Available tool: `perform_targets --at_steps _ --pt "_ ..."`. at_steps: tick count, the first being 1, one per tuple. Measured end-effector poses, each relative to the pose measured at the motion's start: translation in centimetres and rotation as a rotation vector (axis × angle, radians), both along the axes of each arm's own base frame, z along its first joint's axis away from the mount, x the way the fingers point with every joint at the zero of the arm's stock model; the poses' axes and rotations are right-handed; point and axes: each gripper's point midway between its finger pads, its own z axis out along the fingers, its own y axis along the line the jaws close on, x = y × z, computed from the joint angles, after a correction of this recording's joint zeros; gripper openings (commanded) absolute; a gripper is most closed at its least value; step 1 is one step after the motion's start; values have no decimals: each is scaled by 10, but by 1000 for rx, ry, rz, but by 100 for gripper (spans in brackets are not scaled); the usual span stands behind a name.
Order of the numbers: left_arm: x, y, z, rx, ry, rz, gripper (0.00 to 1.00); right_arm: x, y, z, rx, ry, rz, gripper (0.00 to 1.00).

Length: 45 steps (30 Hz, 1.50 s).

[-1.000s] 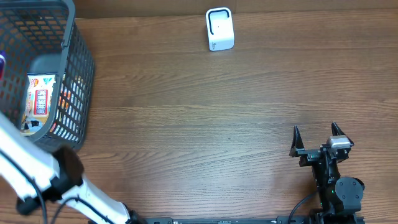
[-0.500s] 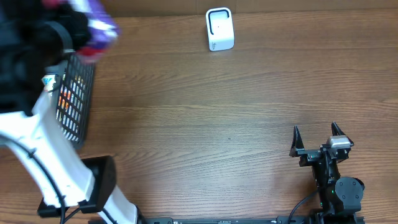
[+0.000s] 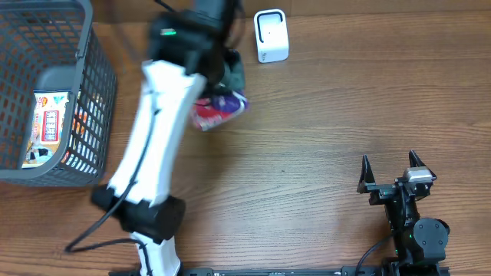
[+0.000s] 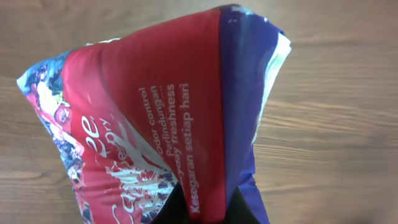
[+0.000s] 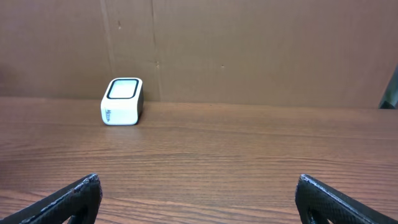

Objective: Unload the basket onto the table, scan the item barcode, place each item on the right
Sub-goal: 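Lift the pink pack out and carry it toward the white scanner, then release the pink pack on the table and return left gripper to basket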

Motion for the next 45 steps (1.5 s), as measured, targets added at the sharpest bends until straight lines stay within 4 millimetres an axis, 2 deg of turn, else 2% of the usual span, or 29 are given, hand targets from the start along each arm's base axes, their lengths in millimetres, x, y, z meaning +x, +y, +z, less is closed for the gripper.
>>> perform_targets --at_steps 4,7,9,10,11,13,17,20,22,23,25,26,29,32,36,40,45 --pt "0 -17 -70 79 116 -15 4 0 0 0 0 0 0 100" --pt "-6 -25 -109 114 186 -35 4 0 0 0 0 0 0 100" --pt "-9 -31 -127 126 213 -47 4 0 0 0 0 0 0 100" --pt "-10 -35 -136 132 225 -54 8 0 0 0 0 -1 0 100" --pt "-12 -38 -144 138 239 -62 17 0 0 0 0 0 0 100" --pt "-17 -43 -155 145 269 -64 31 0 0 0 0 -1 0 100" --pt "-18 -45 -157 144 280 -73 38 0 0 0 0 0 0 100" --pt "-22 -40 -152 154 304 -83 58 0 0 0 0 -1 0 100" --pt "-22 -35 -140 153 313 -85 80 0 0 0 0 -1 0 100" --pt "-21 -32 -131 150 312 -88 85 0 0 0 0 -1 0 100" --pt "-15 -27 -107 137 291 -93 88 0 0 0 1 0 0 100" --pt "-12 -24 -94 128 272 -93 100 0 0 0 0 0 0 100" --pt "11 -19 -50 57 147 -100 100 0 0 0 0 0 0 100" --pt "24 -14 -20 -9 55 -94 100 0 0 0 0 -1 0 100" --pt "27 4 20 -60 -49 -67 100 0 0 0 0 0 0 100" --pt "18 42 68 -73 -173 -2 100 0 0 0 0 0 0 100" --pt "-9 121 135 -48 -366 173 100 0 0 0 0 0 0 100"
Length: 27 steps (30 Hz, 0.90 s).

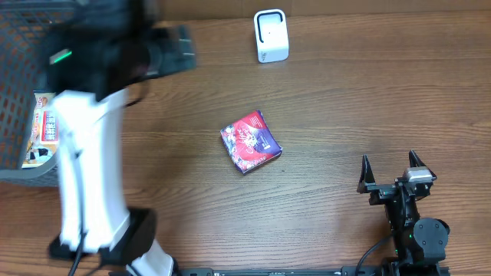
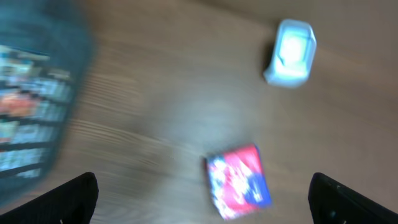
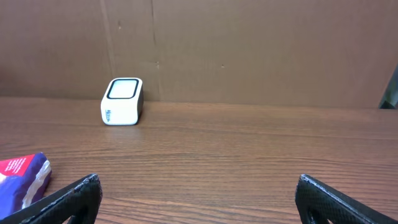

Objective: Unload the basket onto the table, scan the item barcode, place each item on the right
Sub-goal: 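Release the pink pack on the table and return left gripper to basket, then grasp the small orange snack packet in the basket with the left gripper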

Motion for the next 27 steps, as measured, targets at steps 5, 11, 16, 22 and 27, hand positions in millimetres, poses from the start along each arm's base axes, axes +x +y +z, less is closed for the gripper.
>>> perform_targets --at_steps 5,11,16,22,27 --pt "-41 98 45 43 -138 312 100 0 0 0 0 0 0 100" --pt "-82 200 49 55 -157 709 100 0 0 0 0 0 0 100" --pt "-75 254 27 43 -116 871 100 0 0 0 0 0 0 100" --pt "-38 288 -22 19 -11 905 100 0 0 0 0 0 0 100" --pt "-11 305 -71 11 104 892 100 0 0 0 0 0 0 100"
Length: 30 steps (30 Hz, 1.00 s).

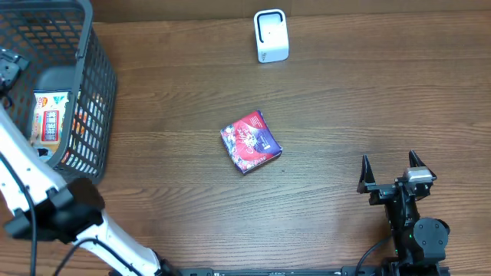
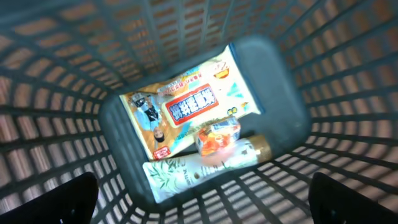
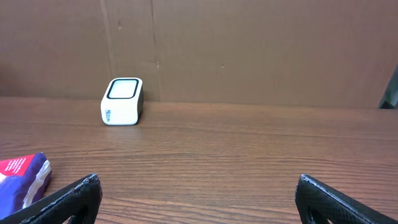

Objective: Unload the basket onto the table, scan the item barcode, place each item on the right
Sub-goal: 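Grasp the small orange snack packet in the basket with the left gripper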

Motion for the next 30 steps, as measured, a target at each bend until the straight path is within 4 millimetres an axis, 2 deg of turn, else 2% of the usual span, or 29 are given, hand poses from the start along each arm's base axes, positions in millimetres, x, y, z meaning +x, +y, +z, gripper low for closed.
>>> perform_targets --at_steps 2,9,15,22,25,26,29,30 --pt "9 6 -21 -20 48 -19 98 0 0 0 0 0 0 100" --pt "22 15 -69 -54 177 -110 84 0 0 0 0 0 0 100" --pt "27 13 -120 -130 317 -238 84 0 0 0 0 0 0 100" --pt "25 9 -180 -238 455 -306 84 0 0 0 0 0 0 100" --pt "26 8 -198 -269 486 -336 82 0 0 0 0 0 0 100" --pt "27 7 -206 -283 495 -352 81 0 0 0 0 0 0 100" --pt "31 5 -225 -315 506 -380 68 0 0 0 0 0 0 100" --pt "32 4 -230 -323 511 -387 67 0 0 0 0 0 0 100"
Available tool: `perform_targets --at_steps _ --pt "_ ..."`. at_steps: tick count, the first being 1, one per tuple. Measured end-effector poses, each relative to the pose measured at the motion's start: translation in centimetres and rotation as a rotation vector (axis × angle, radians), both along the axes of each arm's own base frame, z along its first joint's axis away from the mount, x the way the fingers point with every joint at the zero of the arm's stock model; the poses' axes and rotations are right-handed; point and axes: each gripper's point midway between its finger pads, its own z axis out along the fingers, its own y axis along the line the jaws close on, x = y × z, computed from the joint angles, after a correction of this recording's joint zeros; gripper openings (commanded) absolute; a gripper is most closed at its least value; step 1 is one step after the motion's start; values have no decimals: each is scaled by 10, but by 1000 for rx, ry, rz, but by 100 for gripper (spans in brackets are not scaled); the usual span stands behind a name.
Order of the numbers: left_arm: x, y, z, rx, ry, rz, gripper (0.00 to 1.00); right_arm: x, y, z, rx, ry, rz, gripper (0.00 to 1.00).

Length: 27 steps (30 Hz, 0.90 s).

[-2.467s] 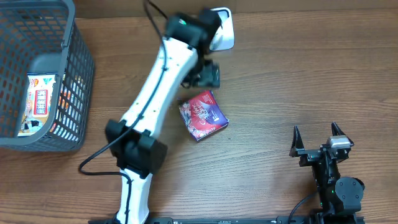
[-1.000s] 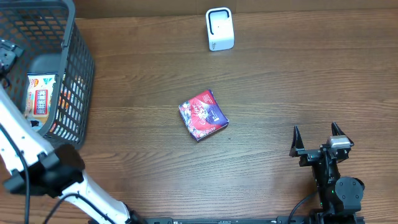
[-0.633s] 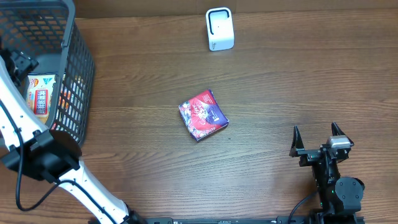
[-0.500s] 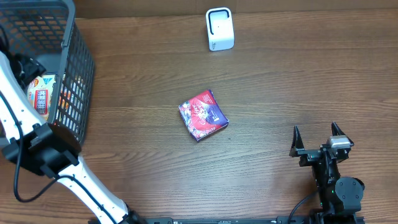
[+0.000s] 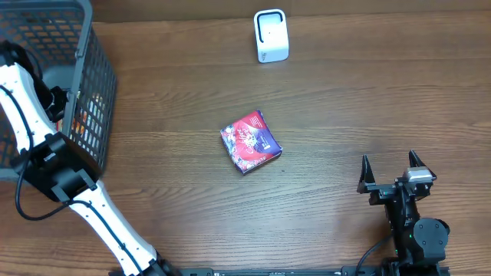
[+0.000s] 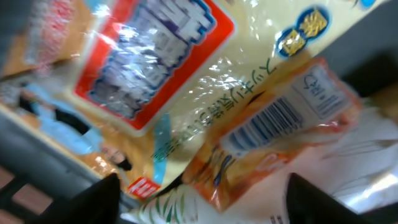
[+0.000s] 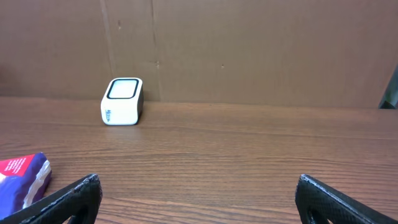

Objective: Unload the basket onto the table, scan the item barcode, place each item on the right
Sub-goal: 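Grasp the small orange snack packet in the basket with the left gripper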

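My left gripper (image 6: 200, 204) is open, low inside the grey mesh basket (image 5: 98, 92), right over the goods there. Between its fingers lie an orange packet (image 6: 283, 134) with its barcode facing up, a yellow packet with a red label (image 6: 180, 74) and a white pack printed with green leaves (image 6: 163, 210). In the overhead view the left gripper (image 5: 54, 101) is down in the basket. The white scanner (image 5: 270, 36) stands at the back of the table. A red and purple packet (image 5: 251, 142) lies mid-table. My right gripper (image 7: 198, 200) is open and holds nothing.
The basket's mesh walls stand close around my left arm (image 5: 27, 84). The right wrist view shows the scanner (image 7: 122, 101), the red and purple packet's corner (image 7: 22, 179) at the left edge, and a brown cardboard wall (image 7: 249, 43) behind the table.
My left gripper was high above the basket looking down at the goods. It is now low inside the basket, close over the orange and yellow packets. The right arm has not moved.
My left gripper held the red and purple packet up near the scanner. Then the packet lay mid-table and the gripper was open, away to the left. Then it was over the basket, and now it is down among the goods.
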Motion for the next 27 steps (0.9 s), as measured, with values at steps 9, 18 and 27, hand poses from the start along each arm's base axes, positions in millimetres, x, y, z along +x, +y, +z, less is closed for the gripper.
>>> perform_targets --at_steps 9,18,27 --pt "6 0 -17 -22 0 -10 52 0 0 0 -1 0 0 100" --pt "10 2 -18 -16 -17 -29 4 0 0 0 -1 0 0 100" --pt "2 -2 -17 -28 17 -26 4 0 0 0 0 0 0 100"
